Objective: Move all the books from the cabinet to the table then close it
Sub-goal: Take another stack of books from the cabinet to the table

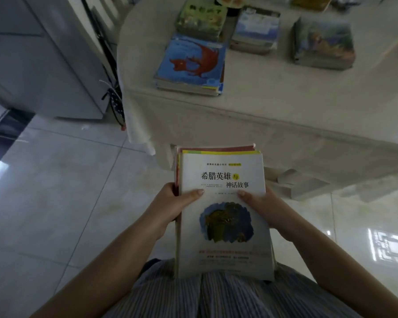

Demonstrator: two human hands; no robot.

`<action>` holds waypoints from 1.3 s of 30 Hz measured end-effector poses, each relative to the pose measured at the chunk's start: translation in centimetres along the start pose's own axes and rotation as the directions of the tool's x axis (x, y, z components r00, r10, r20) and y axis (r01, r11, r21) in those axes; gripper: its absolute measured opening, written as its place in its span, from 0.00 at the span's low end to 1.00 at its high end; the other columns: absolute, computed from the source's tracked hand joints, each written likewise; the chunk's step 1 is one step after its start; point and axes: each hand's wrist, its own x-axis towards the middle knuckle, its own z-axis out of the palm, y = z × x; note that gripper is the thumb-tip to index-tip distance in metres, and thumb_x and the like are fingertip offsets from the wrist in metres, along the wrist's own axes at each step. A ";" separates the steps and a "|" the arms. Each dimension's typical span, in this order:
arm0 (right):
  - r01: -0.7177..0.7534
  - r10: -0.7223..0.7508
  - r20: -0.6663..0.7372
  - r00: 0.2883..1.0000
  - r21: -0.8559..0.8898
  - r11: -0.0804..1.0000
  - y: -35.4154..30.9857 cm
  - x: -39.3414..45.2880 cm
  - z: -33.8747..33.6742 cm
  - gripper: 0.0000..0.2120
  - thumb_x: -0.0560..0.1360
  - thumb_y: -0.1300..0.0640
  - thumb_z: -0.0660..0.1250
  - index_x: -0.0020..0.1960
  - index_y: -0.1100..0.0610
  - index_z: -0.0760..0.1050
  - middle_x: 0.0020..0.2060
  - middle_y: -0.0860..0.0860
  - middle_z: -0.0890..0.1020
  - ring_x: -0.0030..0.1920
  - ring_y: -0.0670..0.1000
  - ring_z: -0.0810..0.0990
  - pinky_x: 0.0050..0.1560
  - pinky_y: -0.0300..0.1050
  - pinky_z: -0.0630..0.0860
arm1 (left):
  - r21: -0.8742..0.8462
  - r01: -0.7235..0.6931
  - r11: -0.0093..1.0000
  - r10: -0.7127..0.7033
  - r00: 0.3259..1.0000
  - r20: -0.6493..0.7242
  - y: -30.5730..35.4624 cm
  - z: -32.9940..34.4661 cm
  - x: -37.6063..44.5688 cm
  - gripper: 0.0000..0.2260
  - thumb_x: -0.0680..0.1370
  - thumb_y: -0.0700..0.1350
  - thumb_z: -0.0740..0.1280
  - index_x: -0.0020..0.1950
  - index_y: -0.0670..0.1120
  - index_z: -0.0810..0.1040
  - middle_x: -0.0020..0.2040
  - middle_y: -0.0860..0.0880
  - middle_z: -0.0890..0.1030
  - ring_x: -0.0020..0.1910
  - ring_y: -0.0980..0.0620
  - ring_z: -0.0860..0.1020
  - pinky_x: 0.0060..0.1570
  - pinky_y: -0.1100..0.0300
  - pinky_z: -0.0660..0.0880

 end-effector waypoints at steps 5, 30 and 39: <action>0.007 -0.007 -0.021 1.000 0.045 0.999 -1.7 2.8 -8.0 0.13 0.72 0.45 0.66 0.56 0.44 0.73 0.50 0.49 0.84 0.44 0.48 0.85 0.33 0.41 0.80 | 0.006 -0.015 1.000 0.014 0.999 0.040 4.4 5.6 5.7 0.16 0.71 0.49 0.74 0.57 0.53 0.78 0.53 0.52 0.84 0.51 0.52 0.83 0.55 0.51 0.78; -0.037 0.053 -0.202 0.978 0.082 0.996 -11.8 21.9 -22.1 0.24 0.71 0.39 0.67 0.63 0.49 0.71 0.52 0.50 0.84 0.46 0.50 0.85 0.43 0.50 0.83 | 0.147 0.075 0.986 -0.087 0.993 0.076 21.4 8.3 29.8 0.35 0.59 0.57 0.79 0.63 0.49 0.74 0.55 0.50 0.82 0.53 0.51 0.80 0.57 0.51 0.77; -0.100 0.137 -0.260 0.956 0.151 0.983 -15.4 27.7 -23.5 0.24 0.70 0.37 0.66 0.60 0.50 0.73 0.50 0.51 0.85 0.45 0.50 0.85 0.41 0.50 0.83 | 0.215 0.125 0.968 -0.143 0.987 0.069 26.6 7.0 36.6 0.35 0.63 0.58 0.77 0.65 0.46 0.73 0.57 0.47 0.81 0.53 0.48 0.81 0.56 0.49 0.78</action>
